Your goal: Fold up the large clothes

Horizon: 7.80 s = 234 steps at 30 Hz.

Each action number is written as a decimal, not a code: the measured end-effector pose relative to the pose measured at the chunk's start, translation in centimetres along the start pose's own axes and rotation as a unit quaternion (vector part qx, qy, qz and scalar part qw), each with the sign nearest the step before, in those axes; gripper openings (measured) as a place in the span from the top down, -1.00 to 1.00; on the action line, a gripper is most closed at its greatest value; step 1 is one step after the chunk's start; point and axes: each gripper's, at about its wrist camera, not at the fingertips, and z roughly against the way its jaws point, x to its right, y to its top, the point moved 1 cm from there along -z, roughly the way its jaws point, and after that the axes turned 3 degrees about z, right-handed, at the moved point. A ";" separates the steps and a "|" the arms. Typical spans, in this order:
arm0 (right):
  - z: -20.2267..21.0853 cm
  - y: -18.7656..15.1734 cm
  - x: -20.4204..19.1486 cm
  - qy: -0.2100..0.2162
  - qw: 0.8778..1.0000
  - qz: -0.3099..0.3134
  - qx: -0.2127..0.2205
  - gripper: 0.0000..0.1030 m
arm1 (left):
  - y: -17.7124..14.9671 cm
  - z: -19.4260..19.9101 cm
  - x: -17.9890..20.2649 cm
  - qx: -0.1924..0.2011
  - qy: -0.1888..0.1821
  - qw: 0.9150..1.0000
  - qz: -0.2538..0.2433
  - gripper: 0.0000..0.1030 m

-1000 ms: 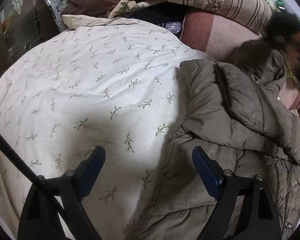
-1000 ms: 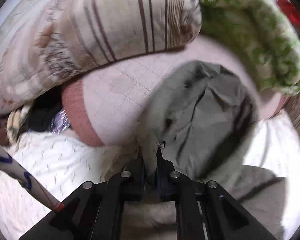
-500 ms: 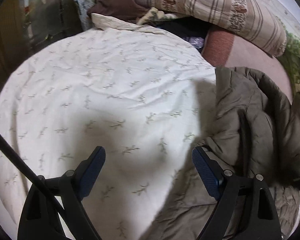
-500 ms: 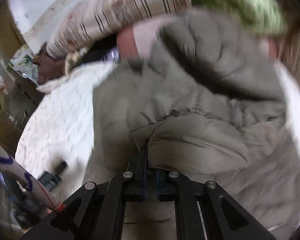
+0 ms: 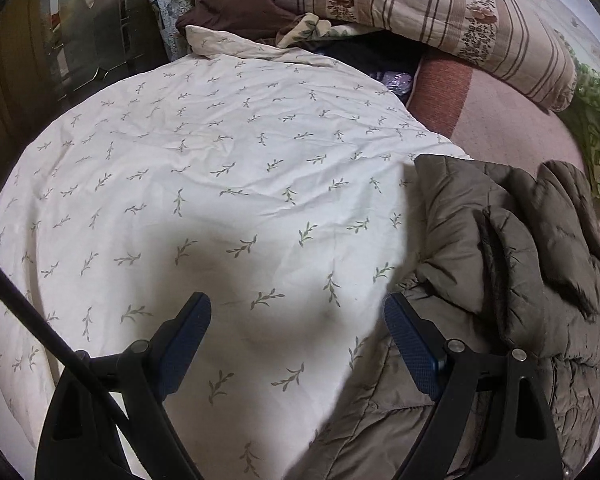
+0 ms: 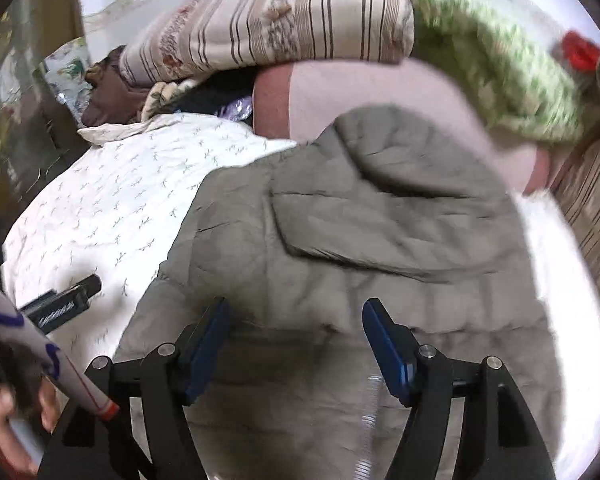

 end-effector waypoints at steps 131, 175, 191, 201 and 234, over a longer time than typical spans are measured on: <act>6.5 -24.5 22.5 -0.122 0.972 -0.193 -0.060 -0.67 | -16.2 5.9 -0.6 -0.111 -0.085 0.988 -0.064 -0.70; 8.9 -30.5 26.3 0.259 0.879 -0.390 -0.088 -0.22 | -17.8 6.7 -3.8 -0.213 -0.341 0.914 -0.044 -0.70; 9.6 -32.3 23.6 0.218 0.894 -0.383 -0.082 0.11 | -19.7 6.9 -3.6 -0.187 -0.321 0.927 -0.059 -0.68; 10.7 -31.2 22.8 0.185 0.908 -0.370 -0.064 0.58 | -19.6 9.9 -3.1 -0.157 -0.221 0.960 -0.078 0.60; 18.5 -9.6 22.1 0.145 0.960 -0.230 0.068 0.68 | 0.4 14.7 4.7 -0.010 -0.222 0.973 -0.067 0.67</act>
